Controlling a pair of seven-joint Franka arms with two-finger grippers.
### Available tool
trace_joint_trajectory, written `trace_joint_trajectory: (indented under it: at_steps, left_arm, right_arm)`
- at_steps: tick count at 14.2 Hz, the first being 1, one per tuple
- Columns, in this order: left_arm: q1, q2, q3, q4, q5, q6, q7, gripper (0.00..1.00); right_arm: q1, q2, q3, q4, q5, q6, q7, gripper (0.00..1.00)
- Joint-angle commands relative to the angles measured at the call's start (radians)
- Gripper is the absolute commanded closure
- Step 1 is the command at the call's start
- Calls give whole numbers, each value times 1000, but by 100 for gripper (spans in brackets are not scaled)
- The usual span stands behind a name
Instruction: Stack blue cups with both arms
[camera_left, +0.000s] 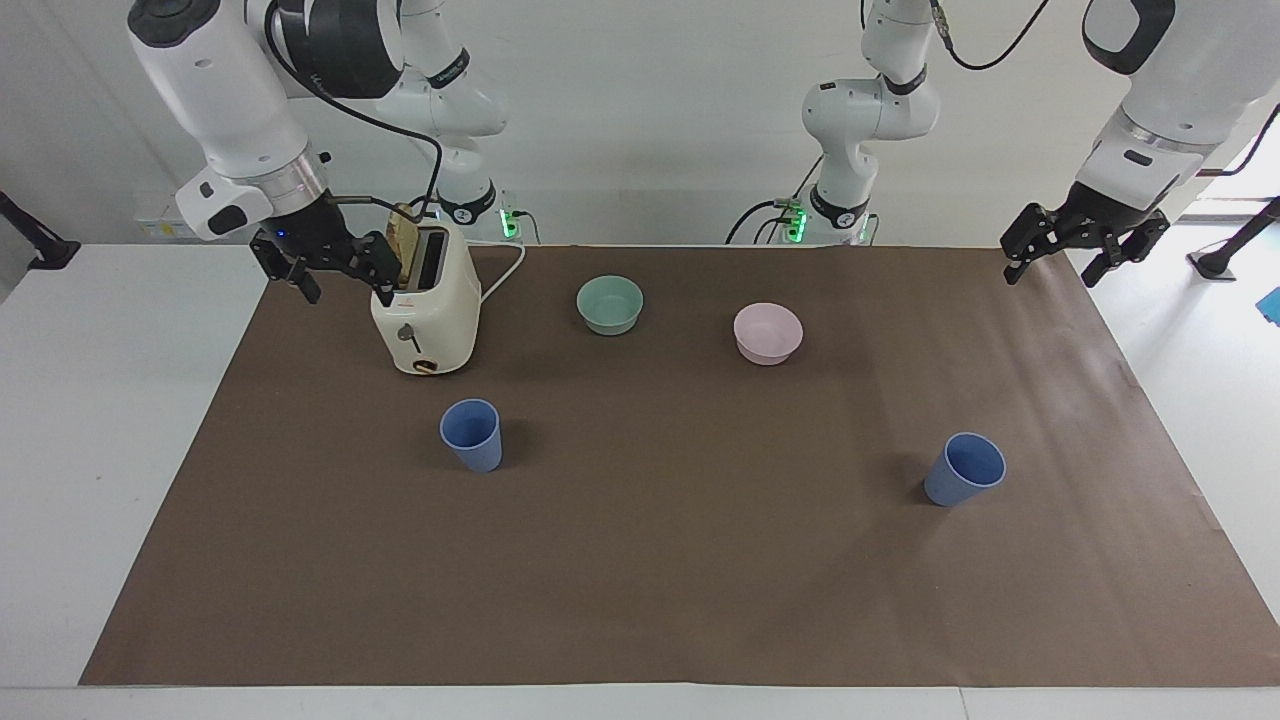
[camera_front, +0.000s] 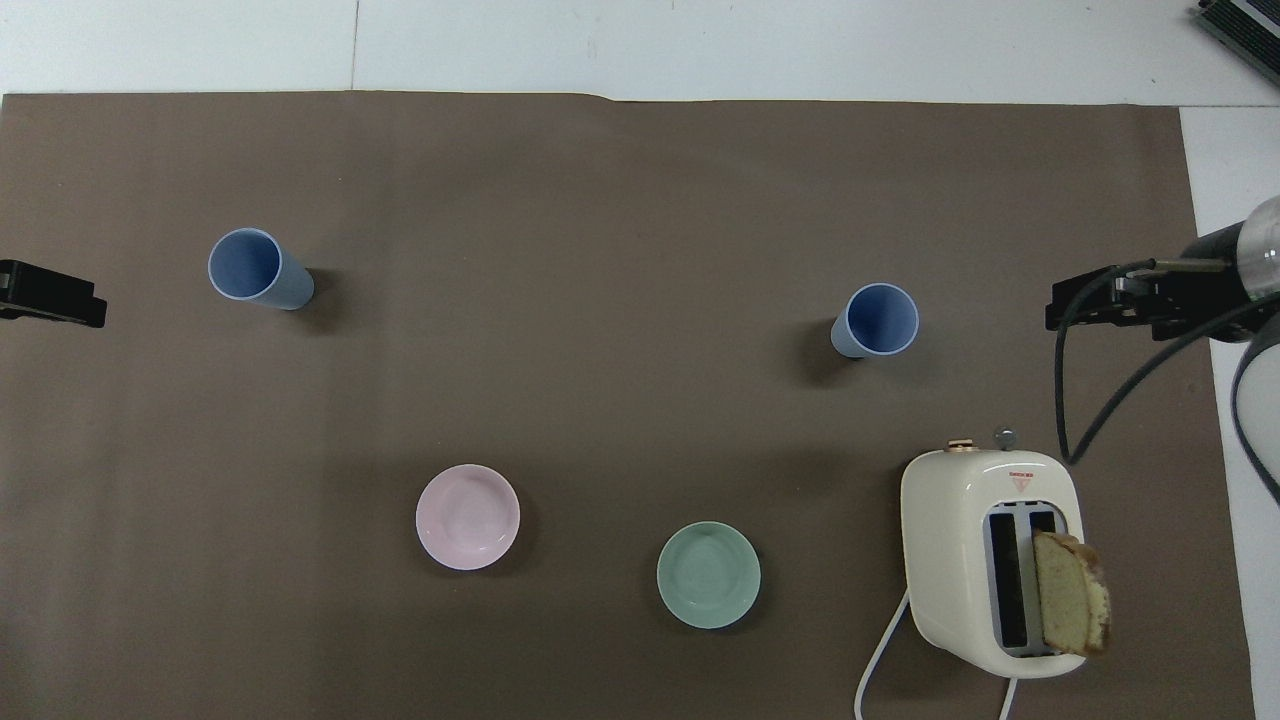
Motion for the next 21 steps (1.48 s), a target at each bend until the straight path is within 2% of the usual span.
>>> trace_joint_trajectory:
  at_steps: [1, 21]
  left_arm:
    - [8, -16, -2, -16, -13, 15, 1, 0]
    - [-2, -16, -2, -15, -13, -1, 9, 0]
  right_arm:
    - [-17, -30, 8, -38, -10, 24, -29, 0]
    - [-24, -30, 8, -38, -10, 24, -32, 0]
